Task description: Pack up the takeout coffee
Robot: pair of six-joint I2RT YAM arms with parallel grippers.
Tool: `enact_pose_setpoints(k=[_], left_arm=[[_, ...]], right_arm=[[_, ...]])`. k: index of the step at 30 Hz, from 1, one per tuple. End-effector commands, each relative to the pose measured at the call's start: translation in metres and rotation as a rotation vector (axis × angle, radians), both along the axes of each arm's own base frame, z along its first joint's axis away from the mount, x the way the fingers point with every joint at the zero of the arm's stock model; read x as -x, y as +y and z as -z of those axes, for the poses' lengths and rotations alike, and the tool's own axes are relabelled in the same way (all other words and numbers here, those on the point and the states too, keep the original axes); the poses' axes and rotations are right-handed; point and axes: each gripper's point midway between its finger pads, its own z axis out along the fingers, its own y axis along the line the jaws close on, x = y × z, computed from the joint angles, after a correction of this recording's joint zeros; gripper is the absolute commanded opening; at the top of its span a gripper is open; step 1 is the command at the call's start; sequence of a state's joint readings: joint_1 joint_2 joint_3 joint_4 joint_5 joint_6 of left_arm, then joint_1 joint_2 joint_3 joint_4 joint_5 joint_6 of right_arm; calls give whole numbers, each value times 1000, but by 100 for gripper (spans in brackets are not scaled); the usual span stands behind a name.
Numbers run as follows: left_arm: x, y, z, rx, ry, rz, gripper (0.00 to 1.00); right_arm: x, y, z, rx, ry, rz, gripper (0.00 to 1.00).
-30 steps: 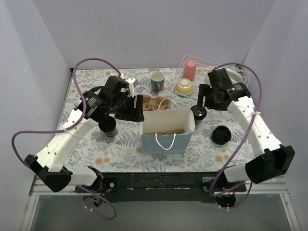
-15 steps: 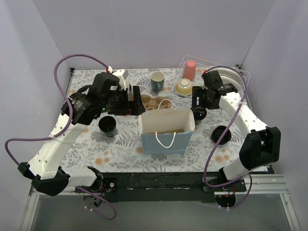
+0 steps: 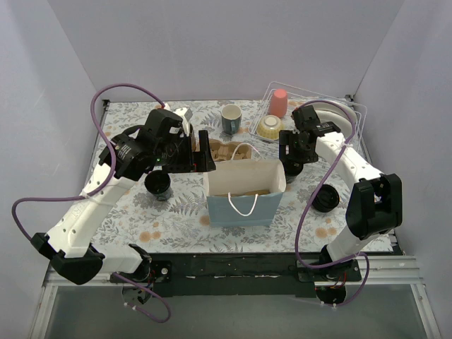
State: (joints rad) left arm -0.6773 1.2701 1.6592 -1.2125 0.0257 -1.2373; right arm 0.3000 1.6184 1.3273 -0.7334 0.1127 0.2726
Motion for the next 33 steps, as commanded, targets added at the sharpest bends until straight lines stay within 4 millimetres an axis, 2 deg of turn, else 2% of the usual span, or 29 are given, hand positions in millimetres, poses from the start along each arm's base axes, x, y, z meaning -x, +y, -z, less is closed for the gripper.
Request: enact_pose_setpoints(k=[1,6,12,18,25,27,30,31,33], left_arm=[[10,-5,-5,31,-2,59,98],[8,-1,-15,40,-44,47,98],[13,-5,-14,44,-24,83,93],[16,-7,-14,49,-9,99,90],[19,-6,-16,43,-12,117,89],[17,-7,-14,43,3,105,88],[18,-13,-10,66,54,84,82],[19,-17,-7,82,76,91,79],[18,-26,-8,130,90,83,77]], right_arm=[[-7,-6,-1,24,-16,8,85],[-6,-6,6,30,-5,11,81],[-6,-6,11,31,4,17,76],[-3,-6,14,23,17,26,80],[7,-5,18,9,47,32,79],[8,-6,19,14,48,28,76],[7,-5,19,17,48,12,67],[7,-4,17,15,44,5,61],[5,-4,10,8,24,-6,57]])
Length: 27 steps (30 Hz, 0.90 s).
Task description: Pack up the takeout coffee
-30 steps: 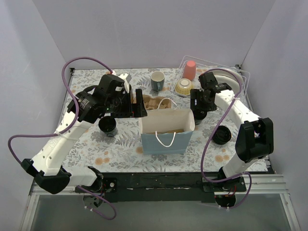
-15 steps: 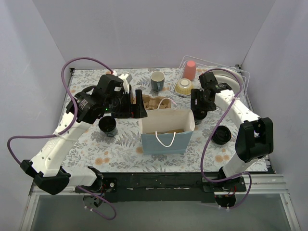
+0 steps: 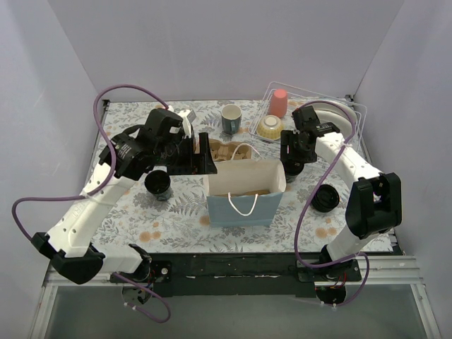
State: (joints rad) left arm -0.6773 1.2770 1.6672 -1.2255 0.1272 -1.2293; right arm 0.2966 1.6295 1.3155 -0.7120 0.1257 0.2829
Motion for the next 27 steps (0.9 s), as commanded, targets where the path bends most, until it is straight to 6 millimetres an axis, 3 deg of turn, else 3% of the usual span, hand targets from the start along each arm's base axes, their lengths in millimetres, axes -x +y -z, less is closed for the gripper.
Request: enact_pose_setpoints(k=[1,7,11,18,20,21,22,25,27], left_arm=[[5,-16,-1,89,59,1,74],[0,-9,26,20,106,-62,65],[-18,3,42,-96,89,-127,60],[-40,3,42,-153,35,-138,46],[-40,3,45,-157,45,-135,37],[-41,2,48,-163,53,-128,26],[-41,1,48,-163,53,-116,20],[-48,-3,39,-161,-2,-76,0],[-56,-4,31,-153,-48,-68,0]], right_arm=[[8,-2,0,2,17,-30,55],[3,-2,-36,0,-66,-67,49],[2,-3,-62,-5,-128,-85,46],[8,-6,-112,1,-204,-123,44],[10,-4,-140,-20,-263,-135,44],[13,-5,-149,-24,-274,-142,44],[12,-1,-174,-48,-328,-153,44],[23,6,-216,-100,-399,-200,43],[28,13,-268,-161,-535,-245,41]])
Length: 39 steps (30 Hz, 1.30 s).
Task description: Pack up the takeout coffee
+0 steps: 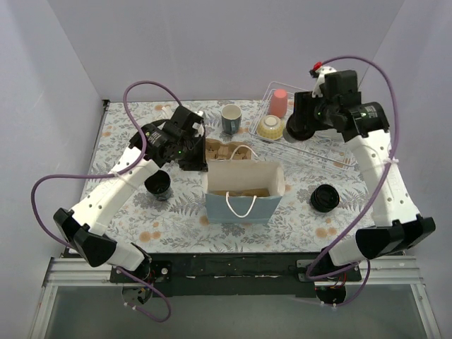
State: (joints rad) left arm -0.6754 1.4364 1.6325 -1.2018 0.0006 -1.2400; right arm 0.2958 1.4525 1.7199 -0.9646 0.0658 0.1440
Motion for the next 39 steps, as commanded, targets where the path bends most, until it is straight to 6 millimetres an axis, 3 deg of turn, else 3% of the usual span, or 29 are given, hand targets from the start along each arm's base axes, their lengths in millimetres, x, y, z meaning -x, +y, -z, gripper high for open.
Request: enact_pose_setpoints(k=[1,3,6,9,15,19,22,26,30,39], left_arm=[[-22,-4,-36,47,-160,39,0],[-30,-5,-44,70,-193,38,0],[-40,-8,-48,131,-166,18,0],[-44,-10,-45,176,-129,22,0],[-49,-11,-43,199,-125,30,0],[-52,-15,-47,205,-158,90,0],[-51,-18,-49,211,-159,112,0],[-45,-22,-45,226,-135,152,0],[-38,-22,-43,251,-126,155,0],[-29,-31,-38,302,-102,205,0]], right_arm=[[31,20,-113,-149,-271,-168,41],[39,30,-162,-212,-422,-242,40],[66,51,-217,-313,-588,-403,41],[94,71,-245,-397,-667,-557,40],[137,95,-265,-553,-668,-731,39],[174,114,-255,-652,-587,-868,39],[188,123,-226,-645,-508,-915,39],[193,125,-183,-567,-401,-916,39],[186,120,-155,-466,-370,-882,38],[189,111,-120,-334,-298,-844,37]])
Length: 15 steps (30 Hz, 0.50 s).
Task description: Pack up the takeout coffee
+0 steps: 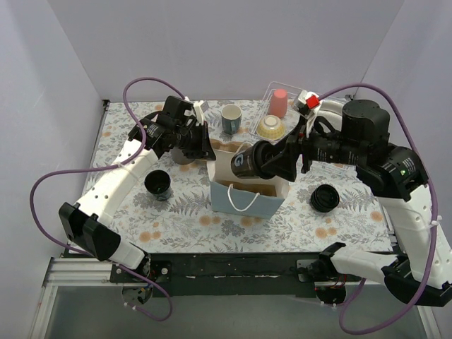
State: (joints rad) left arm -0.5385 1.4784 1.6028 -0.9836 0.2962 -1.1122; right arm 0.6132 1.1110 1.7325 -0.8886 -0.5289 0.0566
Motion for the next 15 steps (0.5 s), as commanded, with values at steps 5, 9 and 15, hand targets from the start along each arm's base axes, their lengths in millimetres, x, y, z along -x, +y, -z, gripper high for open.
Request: enact_pose_setpoints(k=[5,9,15], left_arm=[[9,-9,-30,94,-52,68,0],[9,-12,-33,99,-57,90,0],[7,-10,-36,86,-44,62,27]], right_arm=[[4,-9,34,123,7,41,36],[-4,-11,42,167,-3,97,35],[-13,-9,79,284,-12,115,34]])
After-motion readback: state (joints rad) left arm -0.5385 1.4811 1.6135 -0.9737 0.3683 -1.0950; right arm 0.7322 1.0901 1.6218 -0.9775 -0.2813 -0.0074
